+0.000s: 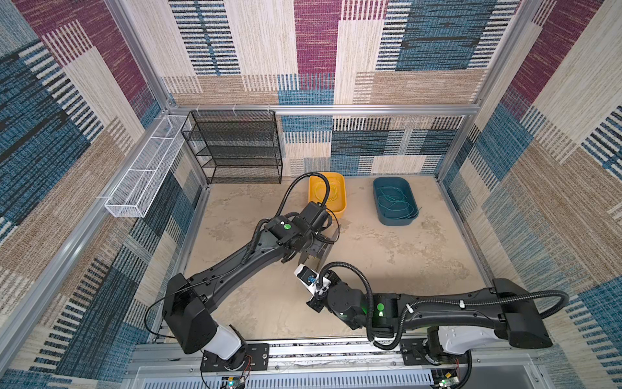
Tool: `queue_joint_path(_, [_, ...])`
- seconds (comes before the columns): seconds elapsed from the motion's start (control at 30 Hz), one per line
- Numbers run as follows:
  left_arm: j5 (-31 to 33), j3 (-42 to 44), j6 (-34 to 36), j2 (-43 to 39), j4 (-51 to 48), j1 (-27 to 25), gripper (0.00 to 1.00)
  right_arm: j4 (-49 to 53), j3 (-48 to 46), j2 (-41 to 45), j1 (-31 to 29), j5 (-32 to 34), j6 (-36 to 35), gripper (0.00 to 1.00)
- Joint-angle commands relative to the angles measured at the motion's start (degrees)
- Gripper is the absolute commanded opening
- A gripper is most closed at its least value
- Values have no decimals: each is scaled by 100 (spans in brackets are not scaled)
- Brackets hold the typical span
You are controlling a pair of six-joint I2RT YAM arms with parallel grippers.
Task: Wrap the cables
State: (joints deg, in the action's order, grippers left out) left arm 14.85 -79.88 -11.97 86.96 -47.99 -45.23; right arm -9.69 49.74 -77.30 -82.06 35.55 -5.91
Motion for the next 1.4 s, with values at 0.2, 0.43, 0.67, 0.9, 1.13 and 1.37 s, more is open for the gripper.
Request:
queue_joint_path(0.2, [176,383,-114,-286,525,136,0,201,-251,1097,-3,35,1001,0])
queue_joint_path(0.43, [314,824,122,-605,821,164,0,577,-171,1957,771,-327,1562,0])
queue_joint_path(0.67, [221,1545,308,-1259,1076,164,0,480,257,2082,2580,-1463,1671,0])
queue_joint_path(0.9, [274,2079,223,-1757,911,129,0,91,693,1494,4193,-2616,2327,0])
queue_joint_path(1.13, [382,2239,143,-1966,658,13,0,-26,1445,619,5253,-3609,3004,0])
queue_joint_path(1.37, [471,2389,116,-2217,603,-21,0,-140,1445,349,5554,-4009,3289,0])
